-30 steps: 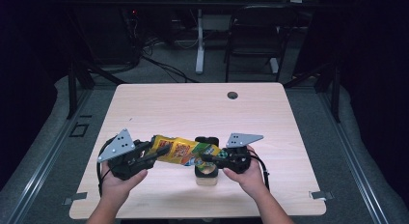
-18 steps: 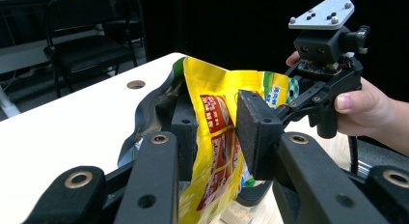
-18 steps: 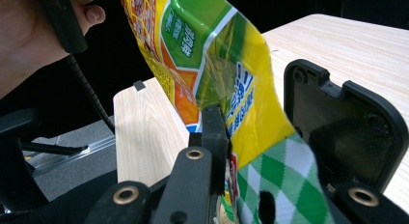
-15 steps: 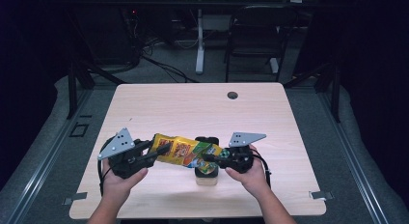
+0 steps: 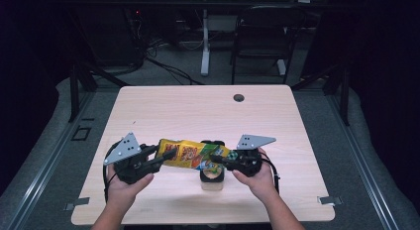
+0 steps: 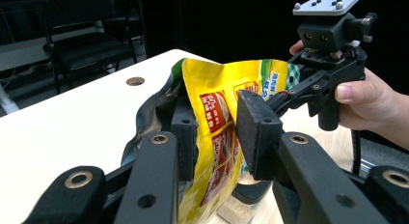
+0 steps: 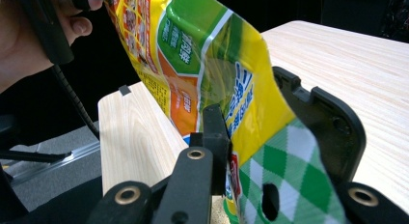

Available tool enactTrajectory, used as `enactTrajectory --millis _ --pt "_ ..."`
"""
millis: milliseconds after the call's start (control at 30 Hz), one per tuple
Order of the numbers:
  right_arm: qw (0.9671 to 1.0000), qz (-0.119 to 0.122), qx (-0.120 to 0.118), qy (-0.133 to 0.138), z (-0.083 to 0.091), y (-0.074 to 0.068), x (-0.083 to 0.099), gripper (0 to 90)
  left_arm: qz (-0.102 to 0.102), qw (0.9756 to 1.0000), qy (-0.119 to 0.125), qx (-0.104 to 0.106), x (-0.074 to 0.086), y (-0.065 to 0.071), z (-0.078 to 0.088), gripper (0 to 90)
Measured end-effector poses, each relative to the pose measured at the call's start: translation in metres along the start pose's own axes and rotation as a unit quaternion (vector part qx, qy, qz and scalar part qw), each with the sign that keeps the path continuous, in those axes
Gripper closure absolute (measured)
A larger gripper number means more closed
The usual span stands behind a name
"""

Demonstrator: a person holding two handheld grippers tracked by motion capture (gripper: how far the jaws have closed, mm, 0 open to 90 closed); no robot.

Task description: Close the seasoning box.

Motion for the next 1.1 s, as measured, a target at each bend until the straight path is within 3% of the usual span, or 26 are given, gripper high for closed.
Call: enactTrajectory --millis 633,1100 --pt "0.9998 -0.013 -0.013 0.001 0.001 0.005 0.005 86.0 -0.008 0.9999 -0.005 -0.005 0.002 0.0 -0.002 73.9" --pt "0.9993 -0.02 -0.022 -0.023 0.004 0.012 0.016 85.9 -0.013 0.9999 -0.01 -0.002 0.0 0.001 -0.004 74.9"
Point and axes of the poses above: each handheld gripper's, and its own axes: z roughly backward along the jaws, x roughly out of its underside, y roughly to its right, the point moved 10 cm from there along -z, roughly forward along the jaws, and after that the axes turned 6 degrees about -x, right-handed, at the moved point
